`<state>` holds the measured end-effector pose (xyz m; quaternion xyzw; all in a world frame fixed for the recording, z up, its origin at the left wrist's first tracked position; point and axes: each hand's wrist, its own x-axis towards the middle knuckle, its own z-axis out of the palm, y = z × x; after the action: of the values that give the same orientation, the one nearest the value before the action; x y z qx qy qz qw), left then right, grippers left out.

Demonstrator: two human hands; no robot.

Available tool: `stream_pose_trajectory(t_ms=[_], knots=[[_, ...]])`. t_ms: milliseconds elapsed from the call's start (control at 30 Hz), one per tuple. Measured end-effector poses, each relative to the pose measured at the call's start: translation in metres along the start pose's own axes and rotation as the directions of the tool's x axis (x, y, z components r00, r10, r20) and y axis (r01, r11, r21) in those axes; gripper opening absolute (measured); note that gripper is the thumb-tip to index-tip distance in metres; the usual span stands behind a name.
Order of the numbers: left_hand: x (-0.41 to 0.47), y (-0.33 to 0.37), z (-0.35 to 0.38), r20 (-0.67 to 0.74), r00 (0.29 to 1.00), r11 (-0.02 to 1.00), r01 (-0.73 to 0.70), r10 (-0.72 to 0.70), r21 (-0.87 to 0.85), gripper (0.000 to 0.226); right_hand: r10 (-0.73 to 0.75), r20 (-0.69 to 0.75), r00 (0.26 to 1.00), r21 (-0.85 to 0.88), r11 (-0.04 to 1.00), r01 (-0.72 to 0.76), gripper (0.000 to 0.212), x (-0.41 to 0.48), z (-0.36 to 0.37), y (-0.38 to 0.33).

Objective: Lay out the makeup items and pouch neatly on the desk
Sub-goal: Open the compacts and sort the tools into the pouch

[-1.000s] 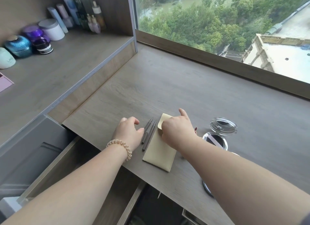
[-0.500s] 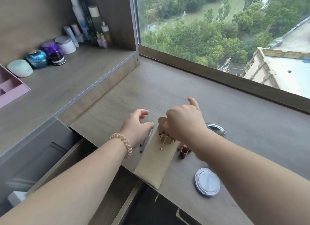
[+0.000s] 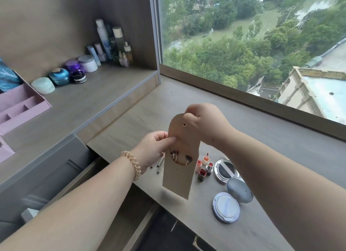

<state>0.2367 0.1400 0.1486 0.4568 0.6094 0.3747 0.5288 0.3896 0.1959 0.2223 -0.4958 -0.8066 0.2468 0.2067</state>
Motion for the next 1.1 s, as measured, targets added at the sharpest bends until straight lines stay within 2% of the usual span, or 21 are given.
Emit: stream_pose_trajectory(t_ms=[67, 133, 167, 267, 400, 467, 500, 567, 633, 700, 733, 800, 867, 933, 967, 1000, 1033, 1067, 1100], knots=[[-0.006, 0.001, -0.002, 0.014, 1.0, 1.0, -0.012, 0.013, -0.019, 0.029, 0.036, -0.033, 0.999, 0.118, 0.992, -0.032, 0.018, 0.001, -0.007, -0.001], [-0.011, 0.003, -0.004, 0.041, 0.999, 0.997, -0.022, 0.025, -0.077, 0.057, 0.092, -0.082, 0.992, 0.252, 0.965, -0.069, 0.02, 0.001, -0.013, -0.001], [-0.014, 0.005, -0.006, 0.056, 0.998, 0.994, -0.026, 0.033, -0.11, 0.06, 0.132, -0.098, 0.986, 0.317, 0.944, -0.094, 0.02, 0.002, -0.016, 0.0], [-0.022, 0.009, -0.007, 0.122, 0.991, 0.987, -0.037, 0.057, -0.157, 0.04, 0.252, -0.106, 0.962, 0.515, 0.841, -0.164, 0.019, 0.005, -0.02, 0.004], [-0.031, 0.017, -0.002, 0.174, 0.983, 0.989, -0.023, 0.049, -0.144, 0.046, 0.341, -0.101, 0.935, 0.676, 0.713, -0.187, 0.02, 0.01, -0.026, 0.005], [-0.033, 0.022, -0.004, 0.168, 0.984, 0.986, -0.025, 0.054, -0.167, 0.043, 0.343, -0.097, 0.934, 0.681, 0.707, -0.189, 0.018, 0.012, -0.03, 0.007], [-0.033, 0.025, -0.006, 0.163, 0.985, 0.985, -0.028, 0.056, -0.171, 0.041, 0.332, -0.134, 0.934, 0.637, 0.75, -0.175, 0.016, 0.012, -0.032, 0.009], [-0.034, 0.029, -0.009, 0.145, 0.987, 0.982, -0.036, 0.063, -0.183, 0.038, 0.241, -0.326, 0.914, 0.407, 0.909, -0.094, 0.015, 0.009, -0.034, 0.014], [-0.034, 0.034, -0.012, 0.127, 0.99, 0.98, -0.04, 0.066, -0.194, 0.035, 0.004, -0.548, 0.836, 0.108, 0.992, 0.066, 0.021, 0.0, -0.039, 0.014], [-0.035, 0.038, -0.013, 0.099, 0.993, 0.975, -0.037, 0.06, -0.218, 0.031, -0.237, -0.58, 0.779, -0.047, 0.965, 0.259, 0.015, -0.009, -0.04, 0.005], [-0.035, 0.04, -0.013, 0.085, 0.995, 0.971, -0.038, 0.06, -0.235, 0.03, -0.321, -0.531, 0.784, -0.077, 0.94, 0.332, 0.013, -0.011, -0.038, -0.001], [-0.037, 0.043, -0.011, 0.07, 0.995, 0.96, -0.042, 0.064, -0.275, 0.03, -0.391, -0.448, 0.804, -0.113, 0.917, 0.383, 0.019, -0.014, -0.027, -0.007], [-0.038, 0.042, -0.011, 0.091, 0.993, 0.953, -0.04, 0.07, -0.299, 0.031, -0.418, -0.522, 0.743, -0.3, 0.906, 0.299, 0.034, -0.015, -0.018, -0.005], [-0.041, 0.043, -0.012, 0.134, 0.988, 0.949, -0.028, 0.073, -0.314, 0.033, -0.518, -0.615, 0.595, -0.518, 0.834, 0.19, 0.044, -0.016, -0.022, -0.003], [-0.043, 0.044, -0.013, 0.154, 0.985, 0.947, -0.023, 0.076, -0.321, 0.033, -0.572, -0.605, 0.554, -0.592, 0.789, 0.167, 0.041, -0.015, -0.025, -0.003], [-0.044, 0.045, -0.015, 0.171, 0.982, 0.944, -0.019, 0.08, -0.329, 0.032, -0.614, -0.541, 0.575, -0.652, 0.738, 0.174, 0.033, -0.014, -0.026, -0.002], [-0.045, 0.046, -0.016, 0.183, 0.979, 0.943, -0.02, 0.085, -0.333, 0.031, -0.624, -0.427, 0.654, -0.675, 0.701, 0.229, 0.023, -0.011, -0.027, -0.002], [-0.046, 0.046, -0.018, 0.188, 0.978, 0.943, -0.023, 0.09, -0.332, 0.032, -0.578, -0.278, 0.768, -0.626, 0.715, 0.311, 0.013, -0.008, -0.027, -0.004], [-0.047, 0.046, -0.019, 0.185, 0.978, 0.944, -0.029, 0.095, -0.328, 0.033, -0.486, -0.13, 0.864, -0.501, 0.784, 0.366, 0.009, -0.007, -0.025, -0.007]])
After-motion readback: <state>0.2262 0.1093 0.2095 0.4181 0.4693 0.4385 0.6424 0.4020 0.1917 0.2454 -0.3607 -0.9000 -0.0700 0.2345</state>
